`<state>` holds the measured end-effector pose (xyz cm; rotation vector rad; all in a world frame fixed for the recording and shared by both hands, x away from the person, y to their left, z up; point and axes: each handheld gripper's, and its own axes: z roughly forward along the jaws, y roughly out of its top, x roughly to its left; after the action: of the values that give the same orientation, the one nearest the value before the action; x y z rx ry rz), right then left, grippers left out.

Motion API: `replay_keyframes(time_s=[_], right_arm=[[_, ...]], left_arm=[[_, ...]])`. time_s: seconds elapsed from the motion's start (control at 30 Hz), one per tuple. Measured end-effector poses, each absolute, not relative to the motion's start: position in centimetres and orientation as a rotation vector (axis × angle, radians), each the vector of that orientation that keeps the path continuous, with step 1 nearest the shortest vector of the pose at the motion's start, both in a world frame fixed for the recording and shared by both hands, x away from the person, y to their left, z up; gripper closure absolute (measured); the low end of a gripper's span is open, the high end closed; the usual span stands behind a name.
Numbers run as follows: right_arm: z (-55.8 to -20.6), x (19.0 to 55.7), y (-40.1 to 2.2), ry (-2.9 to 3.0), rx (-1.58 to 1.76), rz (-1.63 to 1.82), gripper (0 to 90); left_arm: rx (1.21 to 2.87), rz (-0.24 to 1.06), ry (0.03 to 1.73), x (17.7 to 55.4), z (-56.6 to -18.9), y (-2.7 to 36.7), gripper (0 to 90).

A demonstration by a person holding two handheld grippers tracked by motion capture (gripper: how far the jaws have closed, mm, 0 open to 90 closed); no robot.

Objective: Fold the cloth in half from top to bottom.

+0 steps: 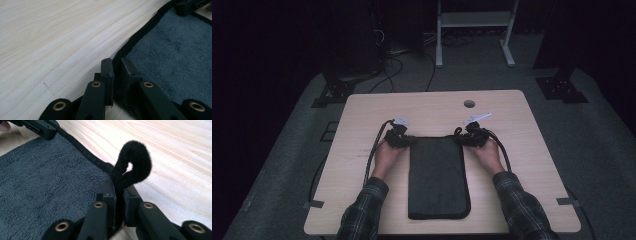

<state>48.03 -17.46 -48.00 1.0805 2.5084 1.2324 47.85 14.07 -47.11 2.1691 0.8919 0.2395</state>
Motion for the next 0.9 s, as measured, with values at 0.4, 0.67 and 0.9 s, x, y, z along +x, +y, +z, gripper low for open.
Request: replay_keyframes(time_s=[0.4, 0.67, 0.9], right_arm=[[-44.6, 48.3, -17.0, 2.41, 0.994, 1.227, 84.2], [-41.3, 47.5, -17.8, 2.362, 0.919, 1.364, 84.2], [-41.8, 44.9, -18.8, 2.414, 0.815, 1.477, 84.2]], left_arm=[[2.132, 0.381, 0.821, 48.1, -43.1, 14.3, 82.6], [2.077, 0.423, 0.716, 46.9, -40.1, 14.7, 82.4], [2.063, 0.356, 0.615, 44.2, -40.4, 15.7, 82.4]])
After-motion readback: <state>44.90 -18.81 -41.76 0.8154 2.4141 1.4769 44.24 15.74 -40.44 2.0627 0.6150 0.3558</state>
